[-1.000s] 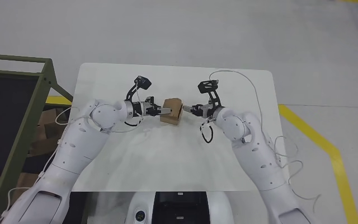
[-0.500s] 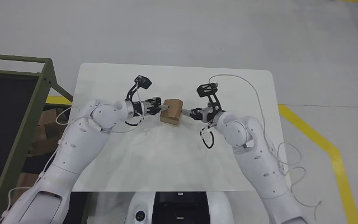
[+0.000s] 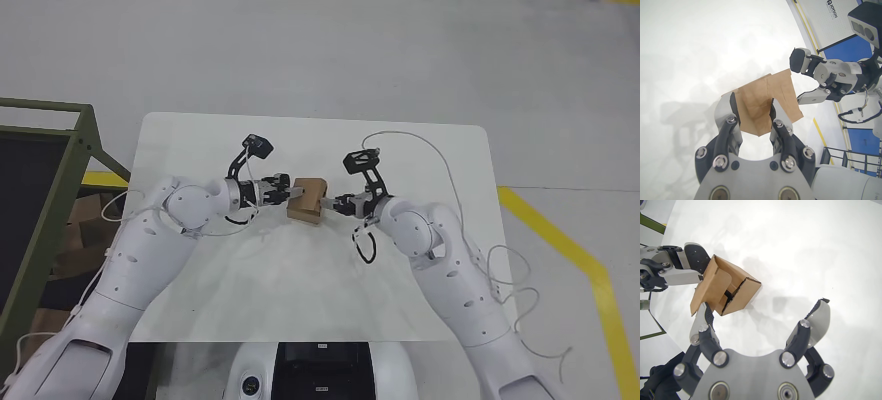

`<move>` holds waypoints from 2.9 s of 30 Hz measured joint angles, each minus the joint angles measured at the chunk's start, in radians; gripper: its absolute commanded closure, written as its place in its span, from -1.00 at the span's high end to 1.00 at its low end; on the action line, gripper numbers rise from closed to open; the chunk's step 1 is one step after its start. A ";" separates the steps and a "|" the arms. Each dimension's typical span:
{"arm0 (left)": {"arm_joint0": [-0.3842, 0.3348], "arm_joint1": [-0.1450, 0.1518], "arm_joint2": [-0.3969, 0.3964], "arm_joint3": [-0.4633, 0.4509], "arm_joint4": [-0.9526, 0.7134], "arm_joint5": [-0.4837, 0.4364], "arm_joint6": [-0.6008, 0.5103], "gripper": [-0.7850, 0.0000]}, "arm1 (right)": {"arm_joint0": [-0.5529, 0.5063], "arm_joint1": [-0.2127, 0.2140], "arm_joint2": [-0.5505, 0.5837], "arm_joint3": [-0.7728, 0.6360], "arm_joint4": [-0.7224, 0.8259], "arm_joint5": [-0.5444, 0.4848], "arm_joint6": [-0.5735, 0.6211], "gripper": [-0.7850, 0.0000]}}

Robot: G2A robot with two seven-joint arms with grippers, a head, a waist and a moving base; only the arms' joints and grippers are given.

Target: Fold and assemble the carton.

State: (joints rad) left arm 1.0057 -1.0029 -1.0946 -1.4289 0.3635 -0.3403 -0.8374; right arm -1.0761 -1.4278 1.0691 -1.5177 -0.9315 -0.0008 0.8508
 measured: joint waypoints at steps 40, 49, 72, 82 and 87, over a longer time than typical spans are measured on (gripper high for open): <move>-0.008 -0.010 0.021 0.009 0.006 0.000 -0.005 -0.04 | 0.027 0.005 -0.032 0.063 0.018 0.019 -0.011 1.00; -0.008 -0.011 0.023 0.008 0.012 0.003 -0.007 -0.05 | 0.020 0.008 -0.029 0.051 0.010 0.029 -0.022 1.00; -0.010 -0.015 0.031 0.023 0.015 -0.003 -0.007 -0.07 | 0.028 0.012 -0.034 0.072 0.016 0.036 -0.021 1.00; -0.012 -0.017 0.034 0.024 0.018 -0.001 -0.008 -0.08 | 0.018 0.018 -0.019 0.057 0.020 0.034 -0.029 1.00; -0.013 -0.018 0.035 0.025 0.018 0.000 -0.008 -0.08 | -0.006 0.022 -0.012 0.014 0.027 0.011 -0.049 1.00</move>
State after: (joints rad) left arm 0.9923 -1.0212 -1.0597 -1.4038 0.3816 -0.3405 -0.8452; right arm -1.0816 -1.4058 1.0572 -1.5033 -0.9046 0.0106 0.8022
